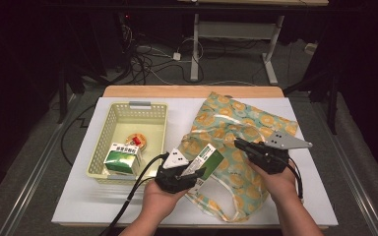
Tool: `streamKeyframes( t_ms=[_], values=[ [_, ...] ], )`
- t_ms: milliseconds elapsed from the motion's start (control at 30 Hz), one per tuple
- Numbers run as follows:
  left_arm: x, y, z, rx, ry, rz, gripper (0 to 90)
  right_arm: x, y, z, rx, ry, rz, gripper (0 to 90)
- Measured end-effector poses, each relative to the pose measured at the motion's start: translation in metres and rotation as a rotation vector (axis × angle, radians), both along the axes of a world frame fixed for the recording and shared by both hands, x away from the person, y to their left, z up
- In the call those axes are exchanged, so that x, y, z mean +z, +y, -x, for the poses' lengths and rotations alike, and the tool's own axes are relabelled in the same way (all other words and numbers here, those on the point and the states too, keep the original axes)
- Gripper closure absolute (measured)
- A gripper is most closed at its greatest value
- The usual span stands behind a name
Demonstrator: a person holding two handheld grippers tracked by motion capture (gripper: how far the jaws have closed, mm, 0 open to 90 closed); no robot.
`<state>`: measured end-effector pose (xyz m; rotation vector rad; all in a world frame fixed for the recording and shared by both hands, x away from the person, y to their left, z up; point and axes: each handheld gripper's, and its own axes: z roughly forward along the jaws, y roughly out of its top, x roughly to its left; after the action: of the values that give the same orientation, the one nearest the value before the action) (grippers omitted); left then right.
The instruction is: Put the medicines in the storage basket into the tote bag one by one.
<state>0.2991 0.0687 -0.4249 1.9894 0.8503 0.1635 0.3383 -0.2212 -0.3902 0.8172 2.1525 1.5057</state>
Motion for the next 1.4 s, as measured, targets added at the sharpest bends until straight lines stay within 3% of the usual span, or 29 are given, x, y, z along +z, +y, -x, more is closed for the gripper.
streamKeyframes(
  t_ms=[533,700,1100,1200,1400],
  values=[
    [0.001,-0.024,-0.032,0.011,0.037,-0.051,60.5,0.006,-0.003,0.002,-0.002,-0.024,-0.024,90.0],
    [0.002,-0.032,-0.044,0.053,0.02,-0.035,60.4,0.007,-0.004,0.002,-0.007,-0.02,-0.029,90.0],
    [0.017,-0.062,-0.057,0.049,-0.02,-0.024,60.4,0.006,-0.007,0.0,-0.018,-0.021,-0.037,90.0],
    [0.012,-0.068,-0.064,0.071,-0.044,-0.052,60.4,0.006,-0.008,0.0,-0.022,-0.021,-0.043,90.0],
    [-0.004,-0.073,-0.077,0.101,-0.029,-0.077,60.3,0.004,-0.009,-0.001,-0.026,-0.015,-0.04,90.0]
  ],
)
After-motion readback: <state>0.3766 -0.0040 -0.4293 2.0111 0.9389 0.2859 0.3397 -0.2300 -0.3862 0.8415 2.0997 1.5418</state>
